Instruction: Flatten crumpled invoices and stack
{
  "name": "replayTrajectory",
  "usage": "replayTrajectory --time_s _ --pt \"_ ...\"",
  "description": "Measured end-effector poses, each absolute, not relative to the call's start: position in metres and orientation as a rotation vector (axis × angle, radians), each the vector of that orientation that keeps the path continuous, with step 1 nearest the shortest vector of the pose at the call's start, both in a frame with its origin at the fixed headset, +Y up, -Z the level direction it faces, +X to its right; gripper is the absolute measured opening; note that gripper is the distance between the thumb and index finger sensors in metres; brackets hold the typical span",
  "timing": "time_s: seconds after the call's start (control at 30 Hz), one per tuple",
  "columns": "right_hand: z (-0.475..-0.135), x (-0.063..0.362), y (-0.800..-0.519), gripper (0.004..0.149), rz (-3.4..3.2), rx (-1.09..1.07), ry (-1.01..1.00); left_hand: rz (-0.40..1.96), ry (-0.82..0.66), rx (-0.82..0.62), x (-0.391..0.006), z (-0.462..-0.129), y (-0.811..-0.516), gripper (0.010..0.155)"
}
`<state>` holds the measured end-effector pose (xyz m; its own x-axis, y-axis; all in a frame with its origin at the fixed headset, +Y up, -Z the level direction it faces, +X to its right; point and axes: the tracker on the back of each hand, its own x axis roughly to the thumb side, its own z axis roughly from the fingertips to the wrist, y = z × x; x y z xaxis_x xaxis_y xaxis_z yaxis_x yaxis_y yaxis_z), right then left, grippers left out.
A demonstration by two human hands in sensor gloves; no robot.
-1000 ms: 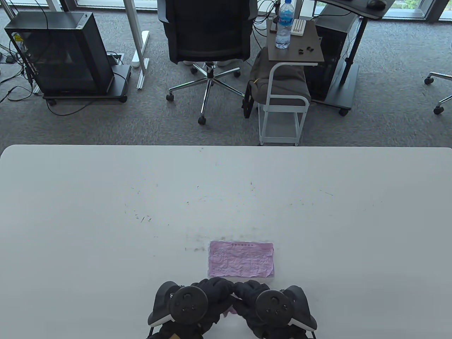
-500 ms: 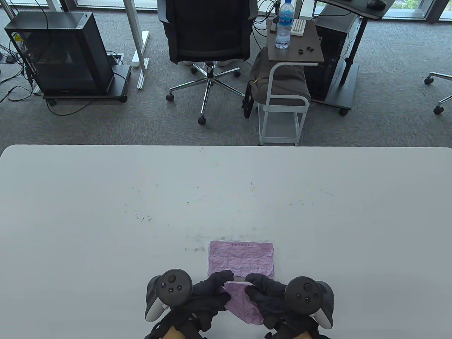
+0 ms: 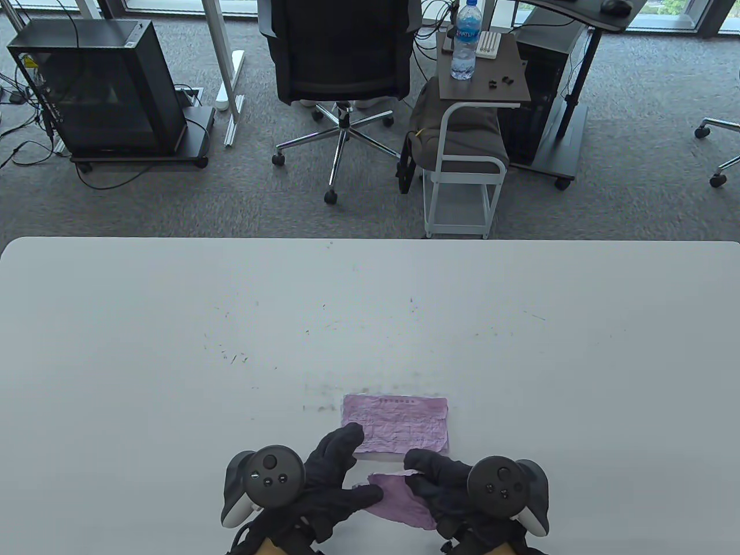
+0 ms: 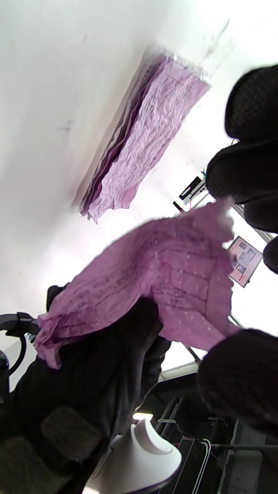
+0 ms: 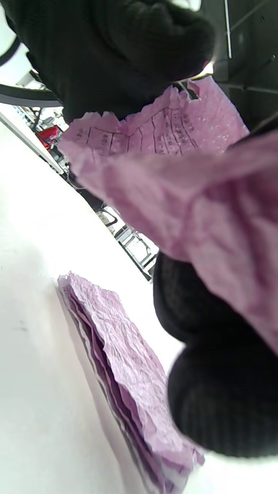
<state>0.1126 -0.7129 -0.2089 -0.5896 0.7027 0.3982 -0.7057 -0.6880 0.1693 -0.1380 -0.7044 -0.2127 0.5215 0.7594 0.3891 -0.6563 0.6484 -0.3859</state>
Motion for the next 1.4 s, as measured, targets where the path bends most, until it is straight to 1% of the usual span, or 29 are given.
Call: replayTrajectory --time_s 0.07,0.1,0.13,0.2,0.23,0.27,0.3,0.37,0.47,0.53,0.63,0.87,1.07,1.17,1.23,1.3,1.4 --pt "-0.206 0.106 -0.712 0.042 2.26 0.596 -0.042 0.881 -0.569 -0.235 -0.131 -0.212 -0.709 0.091" --pt "-0.205 0.105 -0.711 0.042 2.26 0.606 -0.055 0.884 -0.568 -0.23 -0.129 -0.212 -0.71 0.086" --pt "-0.204 0.103 -0.71 0.042 2.257 0.616 -0.065 0.872 -0.552 -0.201 -0.127 -0.213 -0.711 0.075" --pt "-0.203 0.102 -0.71 0.043 2.244 0.617 -0.062 0.843 -0.533 -0.11 -0.127 -0.212 -0.71 0.049" --pt "-0.203 0.101 -0.711 0.044 2.239 0.618 -0.04 0.835 -0.54 -0.056 -0.127 -0.212 -0.708 0.045" --pt "-0.203 0.1 -0.712 0.047 2.244 0.615 -0.008 0.839 -0.54 -0.021 -0.128 -0.212 -0.707 0.044" --pt "-0.204 0.099 -0.714 0.051 2.259 0.612 0.045 0.859 -0.536 0.012 -0.13 -0.211 -0.705 0.043" --pt "-0.206 0.098 -0.718 0.052 2.277 0.639 0.13 0.884 -0.527 0.06 -0.132 -0.211 -0.703 0.043" --pt "-0.21 0.098 -0.722 0.048 2.264 0.613 0.216 0.816 -0.528 0.099 -0.135 -0.21 -0.7 0.043" --pt "-0.212 0.101 -0.724 0.045 2.27 0.593 0.245 0.814 -0.508 0.105 -0.14 -0.211 -0.699 0.043" --pt "-0.215 0.109 -0.725 0.044 2.27 0.549 0.248 0.902 -0.452 0.11 -0.149 -0.213 -0.701 0.043" --pt "-0.219 0.127 -0.723 0.043 2.199 0.454 0.18 0.941 -0.344 0.122 -0.165 -0.218 -0.708 0.043" --pt "-0.219 0.135 -0.72 0.042 2.238 0.429 0.115 0.933 -0.268 0.05 -0.171 -0.224 -0.722 0.043" --pt "-0.219 0.135 -0.724 0.042 2.264 0.415 0.15 0.862 -0.242 -0.027 -0.171 -0.227 -0.73 0.043" --pt "-0.221 0.133 -0.731 0.042 2.317 0.392 0.237 0.78 -0.23 -0.129 -0.168 -0.23 -0.739 0.043" --pt "-0.222 0.131 -0.739 0.041 2.36 0.376 0.342 0.721 -0.231 -0.177 -0.167 -0.232 -0.746 0.046" --pt "-0.223 0.125 -0.748 0.041 2.482 0.359 0.444 0.625 -0.259 -0.229 -0.162 -0.234 -0.751 0.055"
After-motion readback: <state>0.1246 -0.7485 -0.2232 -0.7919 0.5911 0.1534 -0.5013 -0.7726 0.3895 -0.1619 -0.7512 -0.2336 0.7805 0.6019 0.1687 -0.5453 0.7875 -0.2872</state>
